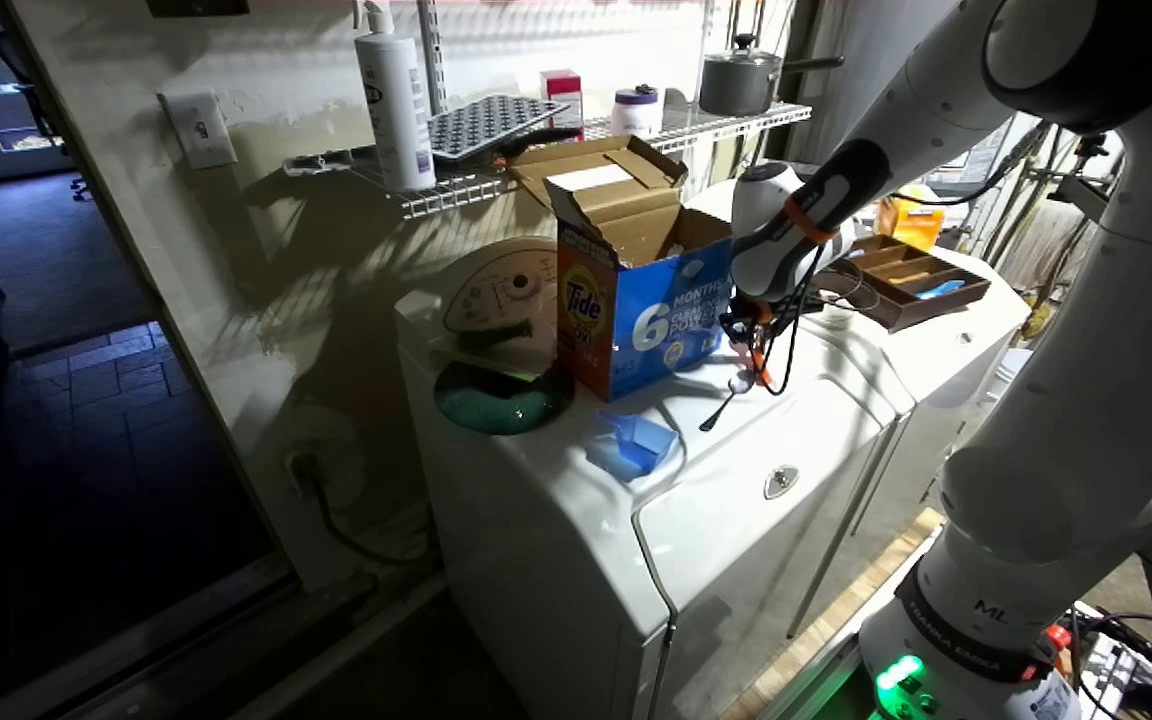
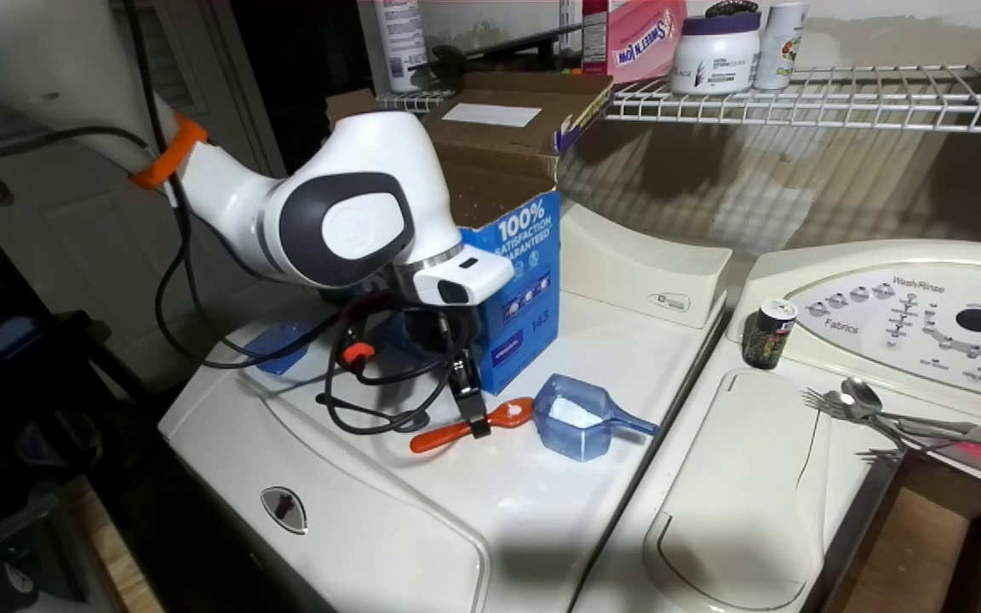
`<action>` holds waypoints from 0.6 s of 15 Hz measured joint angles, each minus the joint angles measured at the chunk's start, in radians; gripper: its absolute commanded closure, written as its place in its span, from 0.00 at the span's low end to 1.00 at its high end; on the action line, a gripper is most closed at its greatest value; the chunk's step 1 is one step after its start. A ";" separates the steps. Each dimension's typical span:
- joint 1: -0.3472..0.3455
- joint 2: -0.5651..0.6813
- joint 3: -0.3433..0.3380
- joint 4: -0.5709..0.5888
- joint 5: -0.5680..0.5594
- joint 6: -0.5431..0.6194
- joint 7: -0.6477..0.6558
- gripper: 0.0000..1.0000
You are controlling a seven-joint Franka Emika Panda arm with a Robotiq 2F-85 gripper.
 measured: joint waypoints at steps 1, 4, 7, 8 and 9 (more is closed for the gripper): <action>0.004 0.005 -0.004 0.004 0.000 0.003 0.000 0.58; 0.016 0.014 -0.019 0.012 0.000 0.004 0.000 0.49; 0.023 0.014 -0.033 0.012 0.000 0.004 0.000 0.29; 0.025 0.014 -0.038 0.012 0.000 0.005 0.000 0.21; 0.025 0.013 -0.041 0.012 0.000 0.005 0.000 0.15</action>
